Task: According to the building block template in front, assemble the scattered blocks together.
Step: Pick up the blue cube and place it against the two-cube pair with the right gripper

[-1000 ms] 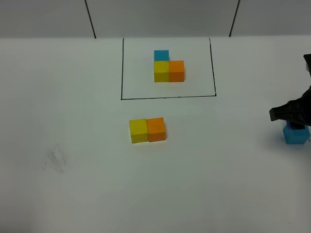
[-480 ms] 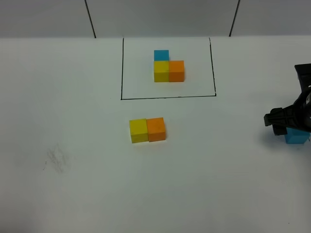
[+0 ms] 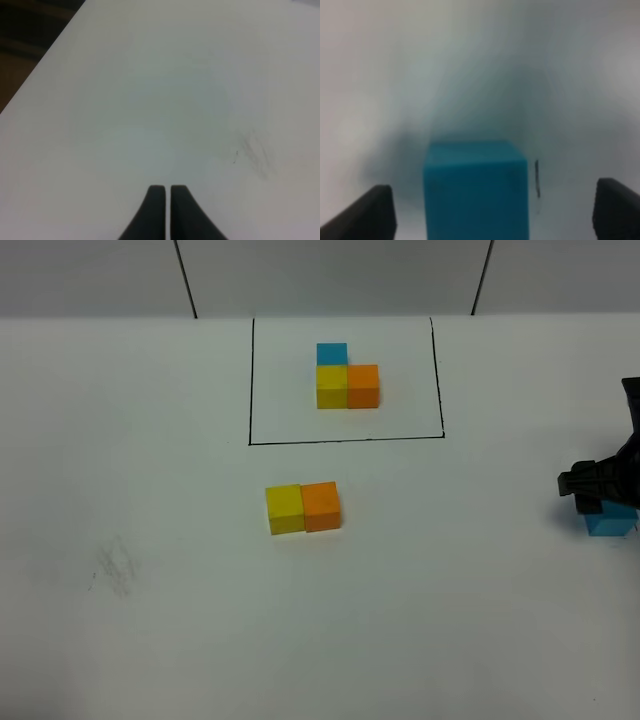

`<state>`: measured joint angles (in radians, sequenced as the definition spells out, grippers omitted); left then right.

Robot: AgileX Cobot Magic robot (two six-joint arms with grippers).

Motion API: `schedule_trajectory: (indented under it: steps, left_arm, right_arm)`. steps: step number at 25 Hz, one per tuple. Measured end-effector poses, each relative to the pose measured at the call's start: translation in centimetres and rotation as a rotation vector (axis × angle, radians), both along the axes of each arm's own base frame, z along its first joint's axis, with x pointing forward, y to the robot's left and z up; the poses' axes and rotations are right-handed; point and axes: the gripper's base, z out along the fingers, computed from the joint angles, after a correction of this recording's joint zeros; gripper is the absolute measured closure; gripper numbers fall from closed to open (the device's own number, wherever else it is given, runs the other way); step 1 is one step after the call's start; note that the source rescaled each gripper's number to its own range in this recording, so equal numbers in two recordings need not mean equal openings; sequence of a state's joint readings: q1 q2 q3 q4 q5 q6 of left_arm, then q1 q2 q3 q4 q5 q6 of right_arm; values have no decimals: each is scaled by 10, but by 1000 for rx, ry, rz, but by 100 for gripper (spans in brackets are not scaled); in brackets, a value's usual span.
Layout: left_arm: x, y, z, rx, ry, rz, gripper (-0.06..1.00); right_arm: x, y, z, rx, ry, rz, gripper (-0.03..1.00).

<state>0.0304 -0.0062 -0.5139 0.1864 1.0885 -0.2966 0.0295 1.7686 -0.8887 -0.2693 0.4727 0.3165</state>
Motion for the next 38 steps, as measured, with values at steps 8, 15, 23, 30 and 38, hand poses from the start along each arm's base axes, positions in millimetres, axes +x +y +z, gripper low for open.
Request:
schedule_trajectory:
  steps: [8,15,23,30,38]
  left_arm:
    - [0,0,0,0,0,0,94]
    - [0,0,0,0,0,0,94]
    - [0,0,0,0,0,0,94]
    - [0,0,0,0,0,0,94]
    - [0,0,0,0,0,0,94]
  right_arm:
    - [6,1,-21,10,11,17,7]
    - [7,2,-30,15,27,18,21]
    - [9,2,-34,17,22,30,45]
    - [10,3,-34,14,21,52,45]
    - [7,5,-2,34,-5,51,45]
